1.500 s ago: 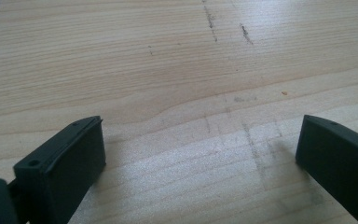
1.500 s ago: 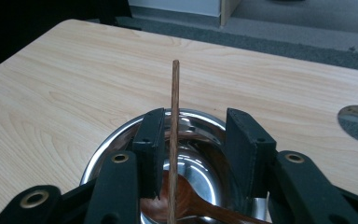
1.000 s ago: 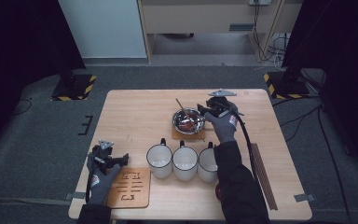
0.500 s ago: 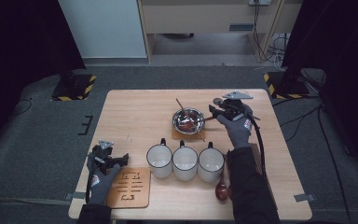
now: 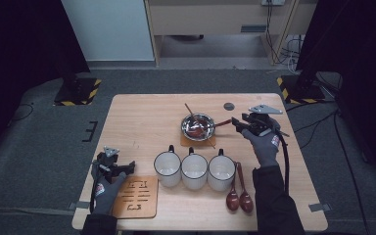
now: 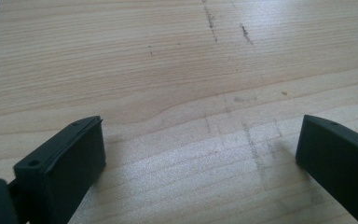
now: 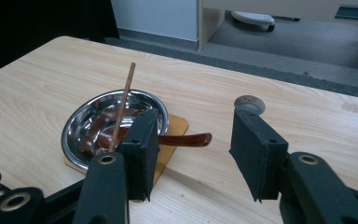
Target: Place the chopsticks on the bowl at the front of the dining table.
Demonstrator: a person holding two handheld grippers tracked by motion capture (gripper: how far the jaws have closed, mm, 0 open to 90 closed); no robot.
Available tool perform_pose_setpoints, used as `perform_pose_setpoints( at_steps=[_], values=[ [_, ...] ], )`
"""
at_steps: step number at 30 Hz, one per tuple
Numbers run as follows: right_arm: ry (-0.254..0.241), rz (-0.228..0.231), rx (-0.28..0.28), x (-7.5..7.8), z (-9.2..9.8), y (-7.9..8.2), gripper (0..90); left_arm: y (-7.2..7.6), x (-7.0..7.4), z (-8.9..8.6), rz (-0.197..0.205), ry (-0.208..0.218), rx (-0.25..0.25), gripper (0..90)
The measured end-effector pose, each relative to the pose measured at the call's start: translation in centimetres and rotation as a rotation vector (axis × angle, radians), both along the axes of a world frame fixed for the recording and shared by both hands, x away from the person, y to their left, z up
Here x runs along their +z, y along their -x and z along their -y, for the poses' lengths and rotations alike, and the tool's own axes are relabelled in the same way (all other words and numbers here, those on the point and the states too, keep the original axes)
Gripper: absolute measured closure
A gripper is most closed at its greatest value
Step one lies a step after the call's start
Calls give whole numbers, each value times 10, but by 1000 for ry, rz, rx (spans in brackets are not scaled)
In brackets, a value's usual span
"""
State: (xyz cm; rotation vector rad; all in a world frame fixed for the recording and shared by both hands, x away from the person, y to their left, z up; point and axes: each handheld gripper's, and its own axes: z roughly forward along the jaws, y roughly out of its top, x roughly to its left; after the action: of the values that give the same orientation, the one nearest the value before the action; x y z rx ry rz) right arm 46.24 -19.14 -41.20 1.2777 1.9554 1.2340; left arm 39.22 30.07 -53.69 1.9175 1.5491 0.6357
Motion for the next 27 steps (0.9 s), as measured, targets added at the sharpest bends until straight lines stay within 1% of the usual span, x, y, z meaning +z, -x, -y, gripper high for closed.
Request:
perform_pose_setpoints(
  at_steps=[9,17,25,27],
  values=[
    [4,0,-12,-5,16,13,507,0,0,0,0,0,0,2],
    [-8,-1,-17,-12,28,24,505,0,0,0,0,0,0,2],
    [-21,4,-21,-22,41,37,503,0,0,0,0,0,0,2],
    [-18,2,-22,-24,44,41,503,0,0,0,0,0,0,2]
  ],
)
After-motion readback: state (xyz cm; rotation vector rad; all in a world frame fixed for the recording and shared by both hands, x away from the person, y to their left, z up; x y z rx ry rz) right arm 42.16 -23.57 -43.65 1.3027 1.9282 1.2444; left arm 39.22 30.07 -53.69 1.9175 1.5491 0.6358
